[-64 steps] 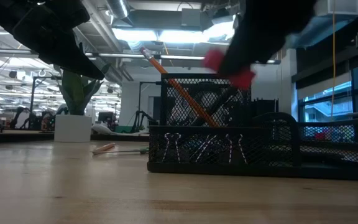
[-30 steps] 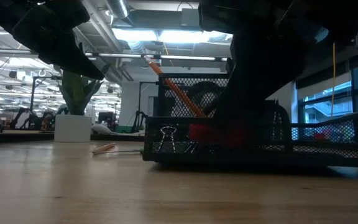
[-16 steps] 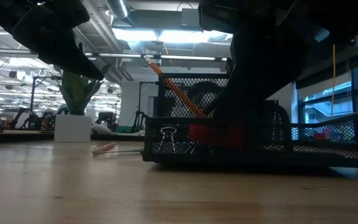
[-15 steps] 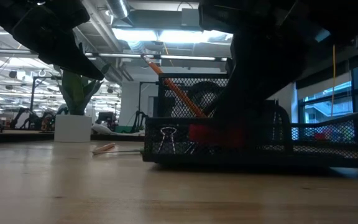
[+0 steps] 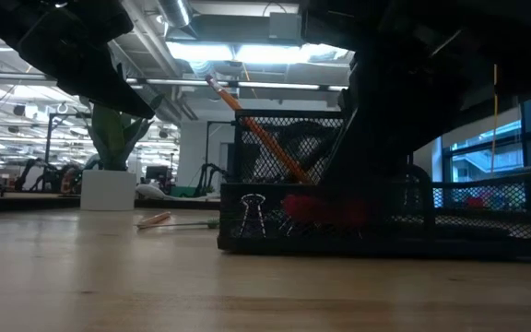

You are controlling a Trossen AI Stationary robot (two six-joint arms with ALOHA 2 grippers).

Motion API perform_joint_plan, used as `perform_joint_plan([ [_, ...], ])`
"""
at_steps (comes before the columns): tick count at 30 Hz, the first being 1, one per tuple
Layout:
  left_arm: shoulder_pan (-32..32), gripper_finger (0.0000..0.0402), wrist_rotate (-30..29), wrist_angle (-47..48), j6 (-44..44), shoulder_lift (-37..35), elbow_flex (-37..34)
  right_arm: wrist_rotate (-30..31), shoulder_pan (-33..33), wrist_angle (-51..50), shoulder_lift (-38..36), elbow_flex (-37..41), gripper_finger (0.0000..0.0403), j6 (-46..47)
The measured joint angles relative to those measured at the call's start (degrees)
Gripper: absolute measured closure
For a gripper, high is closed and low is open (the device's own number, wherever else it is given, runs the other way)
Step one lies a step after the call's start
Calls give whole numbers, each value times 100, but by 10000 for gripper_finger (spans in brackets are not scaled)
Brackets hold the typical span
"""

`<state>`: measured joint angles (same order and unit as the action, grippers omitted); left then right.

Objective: Pick and place office supplies into organizer
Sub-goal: Put the eraser into the desk organizer

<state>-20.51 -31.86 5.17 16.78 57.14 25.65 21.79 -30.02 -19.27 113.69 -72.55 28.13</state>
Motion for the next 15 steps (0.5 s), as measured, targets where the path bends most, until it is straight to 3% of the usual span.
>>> perform_joint_plan([
  [15, -1, 327, 0, 0, 46, 0, -2, 102, 7, -112, 0, 2, 333, 71],
])
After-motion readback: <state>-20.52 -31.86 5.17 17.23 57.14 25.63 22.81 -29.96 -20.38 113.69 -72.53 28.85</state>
